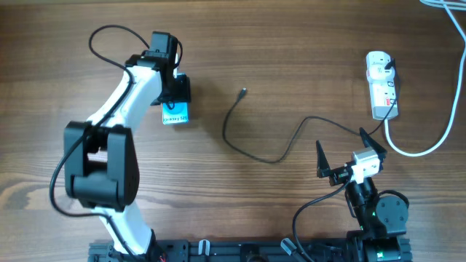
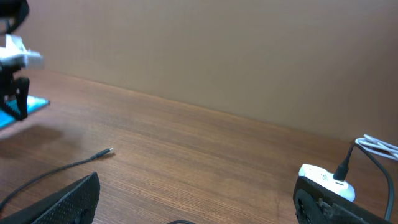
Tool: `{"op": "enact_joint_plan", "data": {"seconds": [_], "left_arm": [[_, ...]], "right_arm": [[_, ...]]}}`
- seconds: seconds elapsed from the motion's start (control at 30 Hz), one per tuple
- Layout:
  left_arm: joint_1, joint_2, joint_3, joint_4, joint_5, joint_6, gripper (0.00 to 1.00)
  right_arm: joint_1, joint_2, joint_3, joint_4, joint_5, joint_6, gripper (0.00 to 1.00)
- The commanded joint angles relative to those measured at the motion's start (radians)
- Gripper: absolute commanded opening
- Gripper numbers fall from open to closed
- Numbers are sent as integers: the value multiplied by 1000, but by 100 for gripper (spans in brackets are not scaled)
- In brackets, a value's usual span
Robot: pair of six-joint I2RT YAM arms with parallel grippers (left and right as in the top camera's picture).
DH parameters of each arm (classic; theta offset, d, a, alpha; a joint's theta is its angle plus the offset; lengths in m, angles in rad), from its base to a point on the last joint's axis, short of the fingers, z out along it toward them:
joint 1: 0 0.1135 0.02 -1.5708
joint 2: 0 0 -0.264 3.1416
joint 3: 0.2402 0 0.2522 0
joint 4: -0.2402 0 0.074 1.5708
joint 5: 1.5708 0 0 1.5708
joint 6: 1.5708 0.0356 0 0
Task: Plug charger to phone and switch on socket
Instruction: 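Close the left gripper on the phone's top edge, then lift the phone with the left gripper and tilt it upright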
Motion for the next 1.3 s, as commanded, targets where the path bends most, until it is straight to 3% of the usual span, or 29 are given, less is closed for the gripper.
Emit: {"op": "enact_joint_plan", "data": {"seconds": [0.0,0.2,0.37,0.67,0.8,0.97,1.27], "left_arm": [[3,-104,28,-1,5,-53,59],[4,-212,28,-1,79,-199,45],[4,-270,28,-1,201,-256,4],[4,-277,28,-44,460,-460,4],[4,-277,28,-161,470,-567,4],[4,-277,28,-341,535,-783,4],[4,-277,28,-425,910,-793,4]], "right_arm": [[3,-5,-1,5,2,5,100],[3,-5,-1,5,2,5,100],[3,-2,-1,5,2,5,100],[3,-2,-1,5,2,5,100],[3,-2,-1,5,2,5,100],[3,-2,-1,5,2,5,100],[3,-2,-1,5,2,5,100]]}}
